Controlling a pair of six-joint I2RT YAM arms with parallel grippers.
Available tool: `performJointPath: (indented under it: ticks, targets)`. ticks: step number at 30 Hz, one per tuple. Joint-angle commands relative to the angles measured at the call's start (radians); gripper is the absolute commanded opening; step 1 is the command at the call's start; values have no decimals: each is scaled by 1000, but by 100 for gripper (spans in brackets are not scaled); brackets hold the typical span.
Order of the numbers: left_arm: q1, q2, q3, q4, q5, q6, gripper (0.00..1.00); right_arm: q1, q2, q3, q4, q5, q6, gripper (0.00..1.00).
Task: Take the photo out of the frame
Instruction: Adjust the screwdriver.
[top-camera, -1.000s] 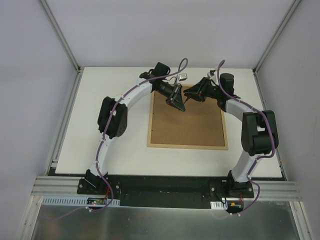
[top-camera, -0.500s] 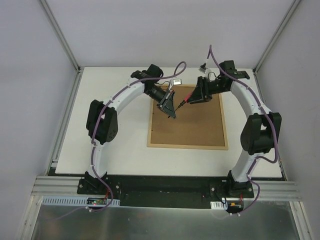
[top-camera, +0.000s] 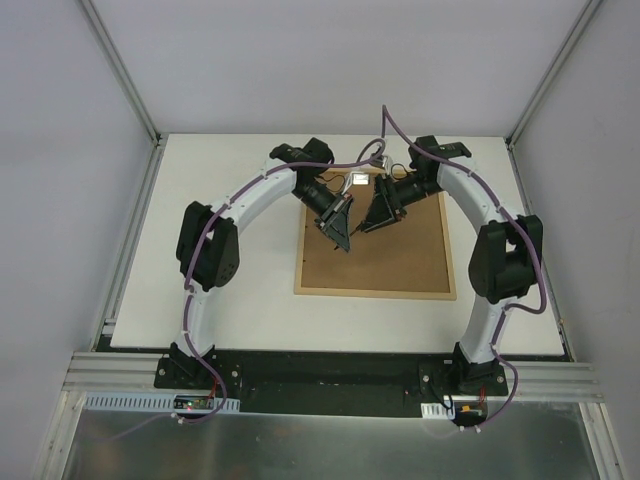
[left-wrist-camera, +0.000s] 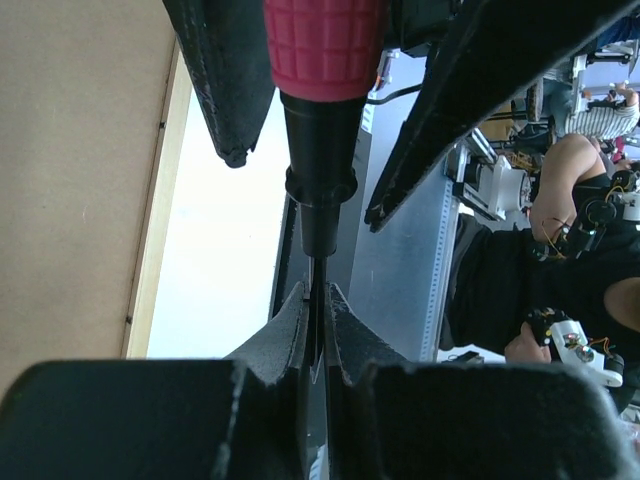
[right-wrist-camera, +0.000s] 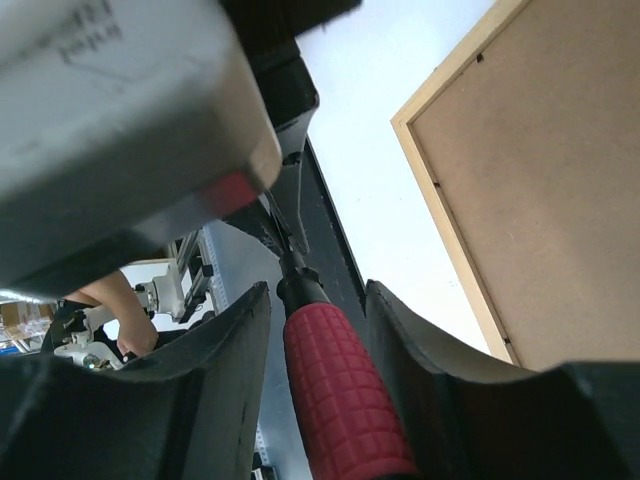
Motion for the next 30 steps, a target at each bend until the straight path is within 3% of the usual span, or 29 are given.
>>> performJointPath:
  ticks: [1, 6, 10, 30]
  targets:
    - [-13, -24, 34, -21, 24, 48, 0, 19, 13, 56, -43, -99, -44, 43]
    - [-13, -27, 23, -24, 24, 62, 0, 19, 18, 56, -43, -128, -48, 34]
    - [-13, -27, 23, -27, 24, 68, 0, 10, 38, 64, -41, -132, -32, 43]
    - [-13, -41, 17, -33, 47, 71, 0, -59, 59, 76, -38, -176, -33, 46]
